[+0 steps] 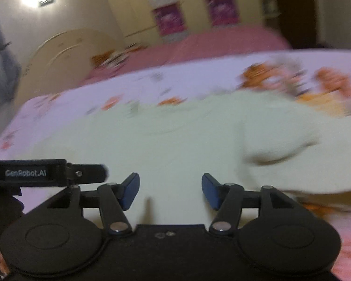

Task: Fold small clothes
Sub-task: 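Carry the held sleeve across the sweater body with the right gripper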

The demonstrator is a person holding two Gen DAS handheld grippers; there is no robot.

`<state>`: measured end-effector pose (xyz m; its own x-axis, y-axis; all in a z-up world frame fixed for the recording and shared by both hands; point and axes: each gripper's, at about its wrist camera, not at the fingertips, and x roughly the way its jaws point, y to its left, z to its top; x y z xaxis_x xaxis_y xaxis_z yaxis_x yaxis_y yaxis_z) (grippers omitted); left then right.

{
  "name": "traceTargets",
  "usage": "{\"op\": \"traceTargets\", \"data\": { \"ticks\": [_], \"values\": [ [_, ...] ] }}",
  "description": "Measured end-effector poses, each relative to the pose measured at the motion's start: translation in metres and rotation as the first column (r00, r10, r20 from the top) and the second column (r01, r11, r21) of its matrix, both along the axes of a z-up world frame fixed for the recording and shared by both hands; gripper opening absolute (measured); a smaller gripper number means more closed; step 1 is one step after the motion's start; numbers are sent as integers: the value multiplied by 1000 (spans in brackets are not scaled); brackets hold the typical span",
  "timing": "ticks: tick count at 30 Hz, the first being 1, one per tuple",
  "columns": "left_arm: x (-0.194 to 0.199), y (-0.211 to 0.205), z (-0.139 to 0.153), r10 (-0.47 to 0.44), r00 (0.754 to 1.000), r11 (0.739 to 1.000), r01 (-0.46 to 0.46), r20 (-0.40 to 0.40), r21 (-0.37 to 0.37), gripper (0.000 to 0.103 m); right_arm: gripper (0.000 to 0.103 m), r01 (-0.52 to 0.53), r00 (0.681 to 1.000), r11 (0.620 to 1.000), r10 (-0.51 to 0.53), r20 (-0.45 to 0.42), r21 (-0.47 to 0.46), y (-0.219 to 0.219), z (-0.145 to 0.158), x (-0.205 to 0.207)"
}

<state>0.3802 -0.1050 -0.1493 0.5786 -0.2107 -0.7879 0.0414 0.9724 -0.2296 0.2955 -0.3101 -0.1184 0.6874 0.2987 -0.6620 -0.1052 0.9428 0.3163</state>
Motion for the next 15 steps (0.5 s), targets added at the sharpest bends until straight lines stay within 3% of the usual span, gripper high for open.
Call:
{"op": "traceTargets", "data": {
  "ticks": [5,9,12,13,14,15],
  "values": [
    [7,-17,-10,-13,1000,1000,13,-11,-10,103,61,189,982,982,-190,-26,-29,-61,0,3],
    [2,-13,-6,7,1000,1000,-7,10,23,103,55,267,960,961,-259,-108,65,-87,-19,28],
    [-2,-1,-1,19,999,998,-21,36,53,103,51,308,949,940,-293,-114,149,-92,-22,45],
    [-3,3,1,25,998,997,-29,53,66,103,38,310,949,937,-294,-114,161,-91,-23,52],
    [-3,7,2,31,997,997,-36,67,74,103,13,310,949,936,-294,-113,167,-86,-27,55],
    [-4,12,3,37,996,996,-43,79,77,103,5,308,949,936,-290,-121,169,-82,-29,60]
  ]
}}
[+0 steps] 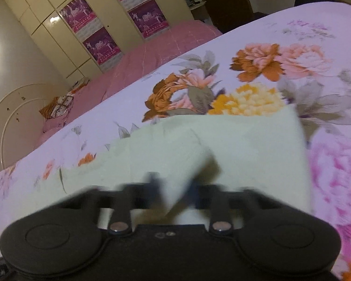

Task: Fold small clothes
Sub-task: 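Carry the held sleeve across the sweater body with the right gripper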

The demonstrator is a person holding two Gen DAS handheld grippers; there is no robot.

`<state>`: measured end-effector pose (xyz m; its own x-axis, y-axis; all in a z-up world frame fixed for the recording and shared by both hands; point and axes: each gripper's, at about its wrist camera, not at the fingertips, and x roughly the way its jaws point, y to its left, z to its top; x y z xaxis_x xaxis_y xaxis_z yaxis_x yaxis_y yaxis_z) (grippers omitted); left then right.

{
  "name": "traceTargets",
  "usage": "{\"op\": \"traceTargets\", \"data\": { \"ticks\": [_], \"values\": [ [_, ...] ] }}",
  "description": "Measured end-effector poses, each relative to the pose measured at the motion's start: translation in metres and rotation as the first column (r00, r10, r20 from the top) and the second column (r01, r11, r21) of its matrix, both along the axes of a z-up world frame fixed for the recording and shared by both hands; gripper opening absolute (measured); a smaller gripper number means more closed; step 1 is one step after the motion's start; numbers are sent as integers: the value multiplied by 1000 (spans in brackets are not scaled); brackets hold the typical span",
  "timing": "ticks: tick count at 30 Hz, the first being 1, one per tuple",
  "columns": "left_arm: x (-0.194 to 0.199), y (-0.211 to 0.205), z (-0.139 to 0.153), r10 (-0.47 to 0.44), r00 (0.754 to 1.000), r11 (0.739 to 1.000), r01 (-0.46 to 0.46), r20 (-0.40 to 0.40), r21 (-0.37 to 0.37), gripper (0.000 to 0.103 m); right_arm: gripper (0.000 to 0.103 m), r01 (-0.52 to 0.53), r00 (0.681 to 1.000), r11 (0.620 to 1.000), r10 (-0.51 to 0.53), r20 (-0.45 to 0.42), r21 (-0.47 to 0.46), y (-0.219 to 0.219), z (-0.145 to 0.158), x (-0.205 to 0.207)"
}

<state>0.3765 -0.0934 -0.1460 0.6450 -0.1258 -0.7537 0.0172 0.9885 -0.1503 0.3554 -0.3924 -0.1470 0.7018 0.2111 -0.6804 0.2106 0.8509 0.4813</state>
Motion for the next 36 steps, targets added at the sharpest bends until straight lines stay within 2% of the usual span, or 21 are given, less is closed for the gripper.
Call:
{"op": "traceTargets", "data": {
  "ticks": [2,4,7,9,10,13,16,19,21,26,27,28,30,32,34,36],
  "values": [
    [-2,10,3,5,1000,1000,-5,12,-20,103,5,-22,999,1000,22,27,8,14,0,5],
    [-4,22,6,22,1000,999,-22,17,-32,103,5,-89,993,996,87,84,23,30,11,7],
    [-8,46,11,68,997,994,-66,20,-85,103,5,-213,969,977,209,136,17,74,34,0],
    [-8,61,12,107,994,984,-106,5,-143,103,5,-292,949,956,286,132,25,103,35,0],
    [-7,67,10,115,993,977,-115,-14,-181,103,10,-320,942,947,315,120,27,112,32,1],
    [0,67,4,90,994,964,-104,-66,-243,103,37,-387,921,921,384,63,43,134,22,1],
    [7,46,-7,13,995,962,-39,-96,-269,103,45,-383,920,923,384,78,-29,128,34,-18],
    [11,18,-20,-45,993,956,10,-113,-295,103,62,-317,939,939,330,94,-133,102,47,-43],
    [11,3,-26,-55,992,951,18,-113,-309,102,64,-267,953,945,287,92,-190,81,54,-61],
    [10,-13,-35,-16,997,940,-12,-79,-340,102,64,-148,981,958,173,84,-244,33,49,-87],
    [11,-16,-36,-12,998,939,-12,-68,-345,90,64,-129,984,955,156,85,-266,27,48,-92],
    [11,-17,-36,-16,998,931,-5,-53,-364,74,64,-110,987,953,138,82,-284,21,46,-95],
    [13,-18,-39,-2,999,920,-18,-51,-391,67,64,-80,993,957,101,64,-277,8,40,-99],
    [12,-15,-39,7,999,914,-26,-49,-405,54,64,-54,996,965,69,52,-256,-2,34,-100],
    [14,-12,-43,-7,998,884,-21,-59,-466,5,64,-41,997,965,55,47,-258,-8,30,-102],
    [13,-12,-45,3,999,885,-28,-55,-465,4,64,-34,998,962,49,45,-272,-9,28,-101]
  ]
}}
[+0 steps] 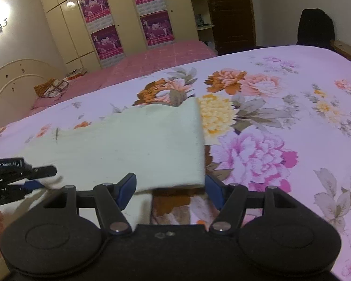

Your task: Fold small clothes

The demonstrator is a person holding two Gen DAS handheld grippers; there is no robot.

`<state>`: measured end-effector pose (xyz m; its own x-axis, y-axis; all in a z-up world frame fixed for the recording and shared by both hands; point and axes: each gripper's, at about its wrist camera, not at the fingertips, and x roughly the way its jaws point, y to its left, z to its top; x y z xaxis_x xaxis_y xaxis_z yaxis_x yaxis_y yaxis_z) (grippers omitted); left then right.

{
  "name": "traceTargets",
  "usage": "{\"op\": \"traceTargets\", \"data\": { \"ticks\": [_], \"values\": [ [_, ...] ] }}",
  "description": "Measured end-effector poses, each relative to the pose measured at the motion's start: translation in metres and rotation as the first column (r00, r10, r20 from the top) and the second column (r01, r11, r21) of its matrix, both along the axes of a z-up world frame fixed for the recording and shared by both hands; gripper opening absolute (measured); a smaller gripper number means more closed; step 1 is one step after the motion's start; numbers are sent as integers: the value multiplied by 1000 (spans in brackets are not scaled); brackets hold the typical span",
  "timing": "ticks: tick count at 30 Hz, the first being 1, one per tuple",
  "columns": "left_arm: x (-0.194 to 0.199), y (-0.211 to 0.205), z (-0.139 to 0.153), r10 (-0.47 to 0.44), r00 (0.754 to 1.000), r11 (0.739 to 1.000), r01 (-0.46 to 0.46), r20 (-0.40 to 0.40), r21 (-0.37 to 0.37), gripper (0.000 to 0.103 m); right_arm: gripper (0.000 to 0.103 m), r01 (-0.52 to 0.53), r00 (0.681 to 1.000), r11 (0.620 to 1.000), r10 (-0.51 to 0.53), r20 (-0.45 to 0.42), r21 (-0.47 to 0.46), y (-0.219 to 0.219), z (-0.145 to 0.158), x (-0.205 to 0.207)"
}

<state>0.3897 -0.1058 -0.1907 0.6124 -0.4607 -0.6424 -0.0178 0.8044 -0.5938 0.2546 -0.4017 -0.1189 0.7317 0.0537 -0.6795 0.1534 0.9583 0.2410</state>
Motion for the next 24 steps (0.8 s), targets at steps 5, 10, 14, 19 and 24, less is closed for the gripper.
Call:
{"op": "traceTargets", "data": {
  "ticks": [5,10,14,19,24],
  "values": [
    [-5,6,17,50,992,999,-52,114,14,4,64,8,1000,999,-8,-14,-47,-1,-6,5],
    [-4,43,38,134,973,989,-143,187,35,3,64,-14,999,998,13,-32,-60,4,-12,8],
    [-4,67,26,179,971,977,-194,157,86,3,63,-62,998,995,60,-36,-78,19,-17,19],
    [2,77,5,218,969,967,-231,119,107,3,38,-96,994,994,92,-58,-59,30,-26,37],
    [-4,82,6,233,961,961,-251,149,116,3,46,-62,997,996,64,-31,62,16,-17,47]
  ]
}}
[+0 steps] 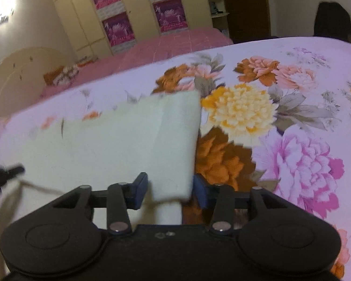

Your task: Fold small clothes

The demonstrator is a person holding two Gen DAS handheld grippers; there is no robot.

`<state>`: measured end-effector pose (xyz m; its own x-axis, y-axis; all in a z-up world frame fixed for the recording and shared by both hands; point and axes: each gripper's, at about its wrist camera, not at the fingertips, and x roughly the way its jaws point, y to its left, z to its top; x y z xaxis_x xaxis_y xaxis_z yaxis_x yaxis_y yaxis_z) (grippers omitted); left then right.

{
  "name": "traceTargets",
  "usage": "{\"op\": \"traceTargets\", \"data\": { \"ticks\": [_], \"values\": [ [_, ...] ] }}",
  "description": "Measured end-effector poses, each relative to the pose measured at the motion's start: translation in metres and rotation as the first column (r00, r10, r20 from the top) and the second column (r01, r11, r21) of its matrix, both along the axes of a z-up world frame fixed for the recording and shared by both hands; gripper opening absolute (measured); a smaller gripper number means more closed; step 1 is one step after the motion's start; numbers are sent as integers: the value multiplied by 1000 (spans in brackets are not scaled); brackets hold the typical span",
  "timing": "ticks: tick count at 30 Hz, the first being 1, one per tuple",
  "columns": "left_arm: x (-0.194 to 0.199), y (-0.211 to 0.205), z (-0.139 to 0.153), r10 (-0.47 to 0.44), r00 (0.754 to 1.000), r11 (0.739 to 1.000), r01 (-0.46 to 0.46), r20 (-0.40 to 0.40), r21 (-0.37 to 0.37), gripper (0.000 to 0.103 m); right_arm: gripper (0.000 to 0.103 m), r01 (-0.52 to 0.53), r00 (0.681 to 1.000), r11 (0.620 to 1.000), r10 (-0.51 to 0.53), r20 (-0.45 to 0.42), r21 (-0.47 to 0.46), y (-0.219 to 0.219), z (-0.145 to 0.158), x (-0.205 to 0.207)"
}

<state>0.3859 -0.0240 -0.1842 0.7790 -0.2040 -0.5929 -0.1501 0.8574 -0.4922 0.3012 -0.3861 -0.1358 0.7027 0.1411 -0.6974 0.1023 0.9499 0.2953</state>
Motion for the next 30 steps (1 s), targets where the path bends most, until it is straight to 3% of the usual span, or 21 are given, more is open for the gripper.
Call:
{"op": "traceTargets", "data": {
  "ticks": [3,9,10,12,13,16,18,19,20,21,22,23,24,26,29,30],
  "values": [
    [0,8,-6,23,999,1000,-23,-28,-1,3,51,46,999,998,-46,2,49,-15,2,19],
    [-7,4,-11,10,999,999,-8,-38,39,3,44,83,996,989,-78,-42,121,-25,-15,66],
    [-8,7,-12,18,999,999,-17,-40,40,3,38,80,996,990,-76,-46,114,-24,-18,71],
    [-9,11,-15,31,999,999,-29,-44,40,4,13,81,996,994,-78,-47,79,-21,-19,77],
    [-8,10,-17,26,998,999,-24,-51,42,4,9,80,996,995,-78,-40,63,-20,-18,77],
    [-6,5,-8,5,998,996,0,-57,87,4,7,98,994,995,-98,-37,3,-21,-21,78],
    [-10,3,1,-4,999,995,8,-47,99,4,14,79,996,996,-81,-35,-49,-13,-13,78],
    [-14,4,6,-9,999,995,13,-38,102,5,24,80,997,994,-82,-17,-74,-9,-6,75],
    [-17,5,10,-11,999,994,15,-38,106,8,27,67,998,995,-66,9,-78,-5,1,71],
    [-20,6,12,-13,999,994,18,-45,111,41,28,41,999,997,-39,31,-66,0,8,66],
    [-24,9,14,-7,998,993,13,-56,119,94,29,13,999,998,-10,43,-56,5,12,62],
    [-28,10,16,18,998,990,-11,-56,138,102,31,-22,999,998,24,45,-60,14,13,58],
    [-37,12,19,53,998,985,-48,-27,166,102,34,-69,997,994,71,32,-81,26,11,54],
    [-44,18,23,42,999,982,-36,-28,185,102,45,-127,992,983,125,-22,-130,44,-1,52],
    [-58,39,27,88,995,982,-79,-47,170,102,46,-138,990,978,134,-40,-154,54,-4,45],
    [-65,51,28,118,992,982,-108,-52,154,102,46,-139,990,983,136,-29,-118,54,2,42]
  ]
}}
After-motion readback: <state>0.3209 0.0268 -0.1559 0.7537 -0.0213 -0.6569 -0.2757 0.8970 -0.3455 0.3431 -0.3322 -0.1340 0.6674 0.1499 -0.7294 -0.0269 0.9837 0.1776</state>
